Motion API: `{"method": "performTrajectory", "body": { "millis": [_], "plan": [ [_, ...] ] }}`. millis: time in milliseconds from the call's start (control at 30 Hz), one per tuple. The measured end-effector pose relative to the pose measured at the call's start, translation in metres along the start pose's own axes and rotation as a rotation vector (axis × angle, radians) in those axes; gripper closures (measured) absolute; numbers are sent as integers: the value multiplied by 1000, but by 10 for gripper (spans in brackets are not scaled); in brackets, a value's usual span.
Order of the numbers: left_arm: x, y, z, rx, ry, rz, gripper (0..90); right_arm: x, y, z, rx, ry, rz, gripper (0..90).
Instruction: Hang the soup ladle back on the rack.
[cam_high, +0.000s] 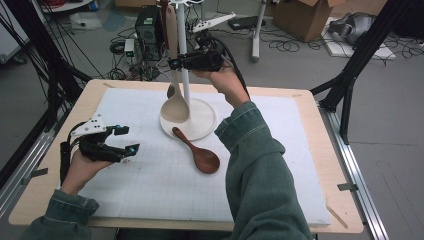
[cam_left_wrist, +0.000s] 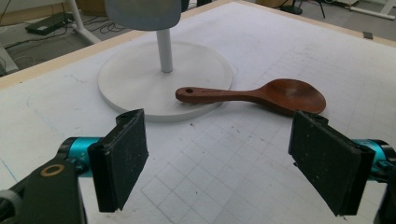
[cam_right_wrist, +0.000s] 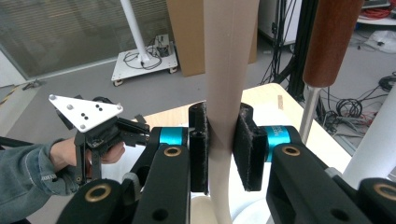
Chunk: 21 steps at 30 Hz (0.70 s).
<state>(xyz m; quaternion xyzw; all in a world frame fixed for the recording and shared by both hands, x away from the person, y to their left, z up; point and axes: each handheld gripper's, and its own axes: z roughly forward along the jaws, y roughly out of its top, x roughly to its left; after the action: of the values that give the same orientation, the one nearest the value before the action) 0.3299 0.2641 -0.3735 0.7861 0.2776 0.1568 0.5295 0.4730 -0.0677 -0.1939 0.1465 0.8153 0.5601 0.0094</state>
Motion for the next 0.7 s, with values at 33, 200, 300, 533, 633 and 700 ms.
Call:
{"method": "performTrajectory", "body": {
  "millis": [33, 200, 300, 533, 633, 700],
  "plan": [
    [0, 1, 0, -3, -2, 2, 200, -1, 0, 0, -2, 2, -1, 778],
    [0, 0, 0, -1, -1, 0, 200, -4, -1, 0, -4, 9, 17, 777],
    [0, 0, 0, 1, -1, 0, 199, -7, -1, -1, -1, 12, 23, 778],
    [-1, 0, 1, 1, -6, -1, 200, -13, 0, 0, -6, 21, 34, 777],
    [-1, 0, 1, 1, -7, 0, 200, -16, -1, 1, -11, 27, 40, 776],
    [-1, 0, 1, 0, -9, 5, 200, -17, -1, 2, -6, 24, 43, 776]
  ]
}}
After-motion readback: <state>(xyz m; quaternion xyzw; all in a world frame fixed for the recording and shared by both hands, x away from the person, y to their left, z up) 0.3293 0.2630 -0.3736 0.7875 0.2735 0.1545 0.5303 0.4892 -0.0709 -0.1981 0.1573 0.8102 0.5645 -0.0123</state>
